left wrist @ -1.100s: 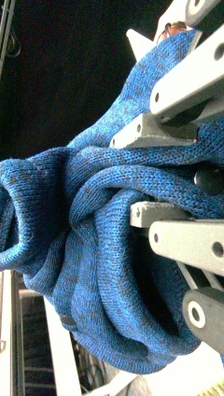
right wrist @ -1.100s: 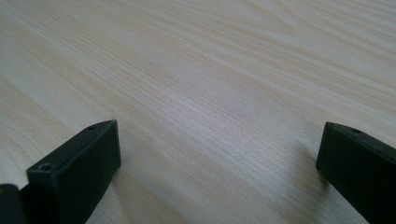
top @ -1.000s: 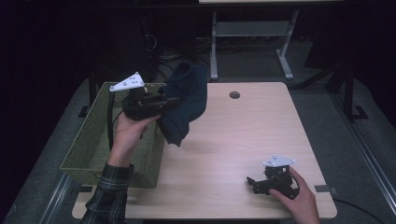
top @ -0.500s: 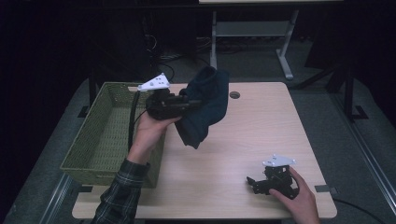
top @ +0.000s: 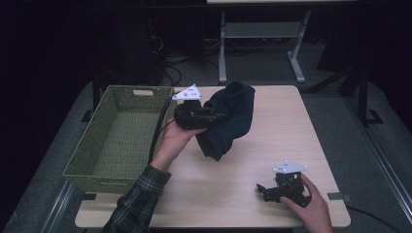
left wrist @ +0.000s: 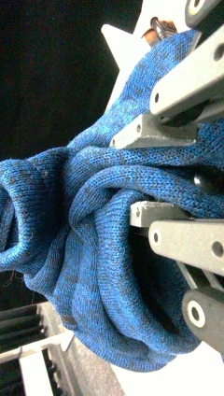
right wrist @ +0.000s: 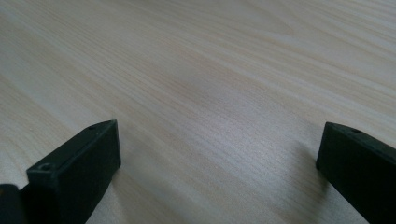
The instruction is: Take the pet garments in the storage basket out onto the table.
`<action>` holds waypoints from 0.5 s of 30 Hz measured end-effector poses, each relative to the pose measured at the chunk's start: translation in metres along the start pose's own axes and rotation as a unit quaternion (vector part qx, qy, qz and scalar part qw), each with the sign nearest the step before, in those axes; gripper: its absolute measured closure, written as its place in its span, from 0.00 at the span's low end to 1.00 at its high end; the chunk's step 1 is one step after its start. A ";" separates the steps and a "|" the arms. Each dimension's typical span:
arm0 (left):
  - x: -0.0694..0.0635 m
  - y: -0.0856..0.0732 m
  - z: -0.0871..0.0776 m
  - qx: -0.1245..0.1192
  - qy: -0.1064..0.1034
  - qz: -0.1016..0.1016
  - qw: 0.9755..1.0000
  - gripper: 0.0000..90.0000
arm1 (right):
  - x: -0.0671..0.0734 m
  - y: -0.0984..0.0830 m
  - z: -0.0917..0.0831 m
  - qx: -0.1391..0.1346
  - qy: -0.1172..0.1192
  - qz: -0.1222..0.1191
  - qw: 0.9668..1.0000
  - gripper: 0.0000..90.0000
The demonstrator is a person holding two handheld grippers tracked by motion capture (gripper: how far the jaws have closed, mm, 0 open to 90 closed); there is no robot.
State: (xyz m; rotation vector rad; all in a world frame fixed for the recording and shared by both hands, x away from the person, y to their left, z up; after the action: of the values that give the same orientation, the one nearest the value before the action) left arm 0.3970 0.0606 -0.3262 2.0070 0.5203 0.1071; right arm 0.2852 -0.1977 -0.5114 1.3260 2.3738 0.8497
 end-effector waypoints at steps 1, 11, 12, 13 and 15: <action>0.000 0.000 0.003 0.000 -0.002 0.003 1.000 0.76 | 0.000 0.000 0.000 0.000 0.000 0.000 1.000 0.00; -0.003 -0.013 0.045 0.037 -0.007 0.004 0.999 0.76 | 0.000 0.000 0.000 0.000 0.000 0.000 1.000 0.00; -0.003 -0.015 0.050 0.042 -0.009 0.002 0.999 0.76 | 0.000 0.000 0.000 0.000 0.000 0.000 1.000 0.00; -0.004 -0.018 0.055 0.049 -0.009 0.000 0.999 0.76 | 0.000 0.000 0.000 0.000 0.000 0.000 1.000 0.00; -0.004 -0.023 0.064 0.060 -0.009 0.000 0.998 0.76 | 0.000 0.000 0.000 0.000 0.000 -0.001 1.000 0.00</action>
State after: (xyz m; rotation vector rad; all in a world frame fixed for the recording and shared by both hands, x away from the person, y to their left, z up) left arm 0.4052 0.0153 -0.3764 2.1239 0.5256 0.0596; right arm 0.2853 -0.1978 -0.5115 1.3235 2.3747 0.8496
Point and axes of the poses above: each handheld gripper's, and its own axes: z roughly forward along the jaws, y roughly out of its top, x roughly to its left, the point moved 4 cm from there along z, roughly forward along the jaws, and after that the axes turned 6 degrees about x, right-handed, at the moved point
